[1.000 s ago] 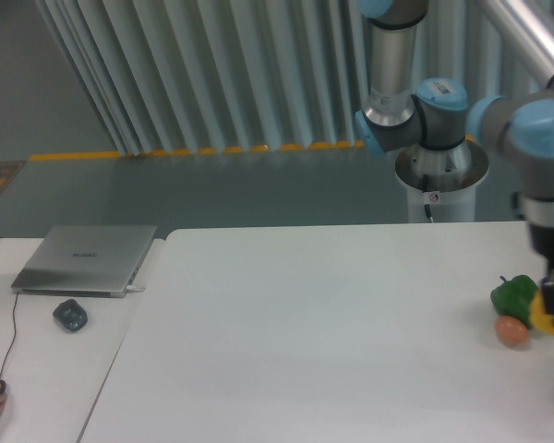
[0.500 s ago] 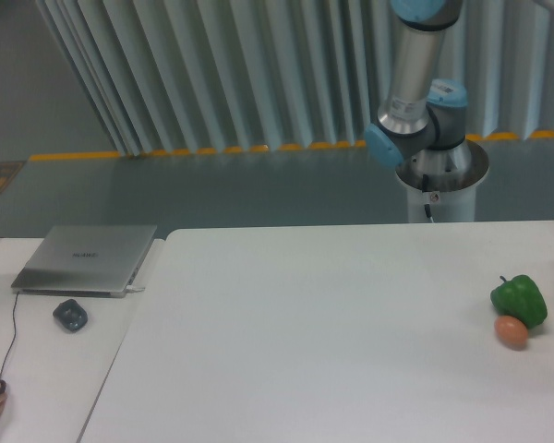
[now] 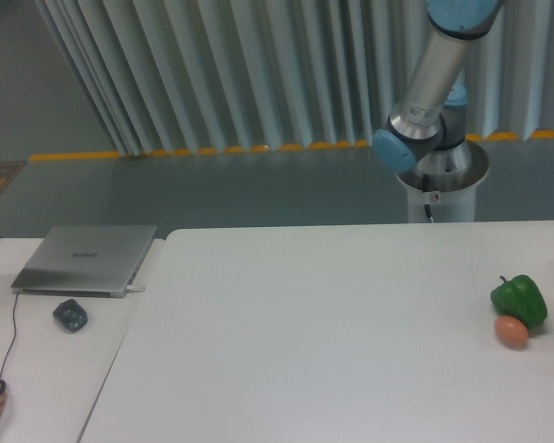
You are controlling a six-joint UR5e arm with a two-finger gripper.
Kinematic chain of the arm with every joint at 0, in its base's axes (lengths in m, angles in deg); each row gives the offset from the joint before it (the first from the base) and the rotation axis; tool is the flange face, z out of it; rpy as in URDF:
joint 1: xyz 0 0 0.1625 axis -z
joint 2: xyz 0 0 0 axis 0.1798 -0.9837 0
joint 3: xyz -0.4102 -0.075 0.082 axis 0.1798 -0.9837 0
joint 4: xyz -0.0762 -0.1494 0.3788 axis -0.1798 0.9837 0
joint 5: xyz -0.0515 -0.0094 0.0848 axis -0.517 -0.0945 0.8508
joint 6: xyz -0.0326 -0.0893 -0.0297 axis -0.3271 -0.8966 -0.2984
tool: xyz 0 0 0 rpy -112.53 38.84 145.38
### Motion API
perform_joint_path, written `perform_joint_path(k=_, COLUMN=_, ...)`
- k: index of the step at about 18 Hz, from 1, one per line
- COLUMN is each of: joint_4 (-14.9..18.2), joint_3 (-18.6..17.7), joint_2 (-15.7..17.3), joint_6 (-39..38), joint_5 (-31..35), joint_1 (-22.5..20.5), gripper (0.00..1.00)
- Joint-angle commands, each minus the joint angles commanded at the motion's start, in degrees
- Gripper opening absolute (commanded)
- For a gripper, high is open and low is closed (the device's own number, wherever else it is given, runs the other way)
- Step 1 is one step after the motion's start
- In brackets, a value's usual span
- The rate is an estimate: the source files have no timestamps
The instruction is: Place the yellow pepper in a basket
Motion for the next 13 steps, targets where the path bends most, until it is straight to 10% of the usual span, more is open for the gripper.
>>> perform_joint_path(k=4, joint_4=-0.71, joint_3=2.29, joint_2=-1.94, joint_6=-0.44, joint_5=0.09, joint_1=-1.76, gripper=0.52)
perform_joint_path(k=10, joint_4=-0.71, joint_3=1.85, joint_2=-1.15, joint_6=-4.65, joint_5=0.09, joint_1=-1.41, gripper=0.99)
perform_joint_path(k=13, joint_4=-0.71, joint_3=0.80, joint_2=-0.01, joint_6=-11.57, joint_5=-0.17, joint_1=-0.97, gripper=1.00)
